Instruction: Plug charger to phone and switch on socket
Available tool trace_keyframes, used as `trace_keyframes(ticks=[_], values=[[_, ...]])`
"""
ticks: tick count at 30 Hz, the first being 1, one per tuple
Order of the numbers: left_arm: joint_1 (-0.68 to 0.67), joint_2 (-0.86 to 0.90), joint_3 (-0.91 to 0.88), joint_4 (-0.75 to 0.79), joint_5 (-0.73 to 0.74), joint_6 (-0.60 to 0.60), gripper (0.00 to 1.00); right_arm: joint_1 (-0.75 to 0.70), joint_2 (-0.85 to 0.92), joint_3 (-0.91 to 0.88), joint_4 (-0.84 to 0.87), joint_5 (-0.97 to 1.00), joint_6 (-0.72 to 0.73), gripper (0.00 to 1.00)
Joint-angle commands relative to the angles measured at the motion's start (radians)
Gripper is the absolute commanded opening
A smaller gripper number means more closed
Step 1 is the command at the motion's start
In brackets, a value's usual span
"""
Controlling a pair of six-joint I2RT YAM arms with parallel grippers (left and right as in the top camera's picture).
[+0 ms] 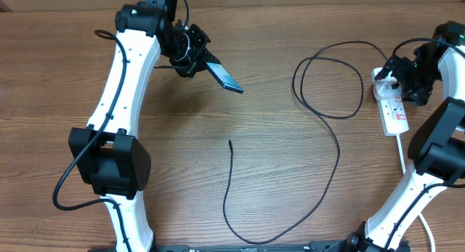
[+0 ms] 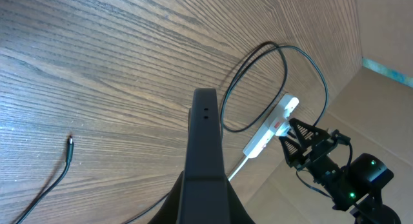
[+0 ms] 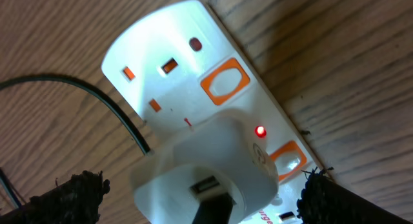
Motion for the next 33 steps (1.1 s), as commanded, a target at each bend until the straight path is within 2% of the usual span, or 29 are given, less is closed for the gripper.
trace_keyframes(ticks=[1,33], values=[[-0.005,-0.018,0.014,0.005,0.013,0.011,0.04,-0.002,0.005,-0.014,0.014,-0.024,-0.007,1.00],[-0.005,-0.018,0.015,0.004,0.013,0.011,0.04,-0.002,0.035,-0.064,0.079,-0.016,-0.033,1.00]])
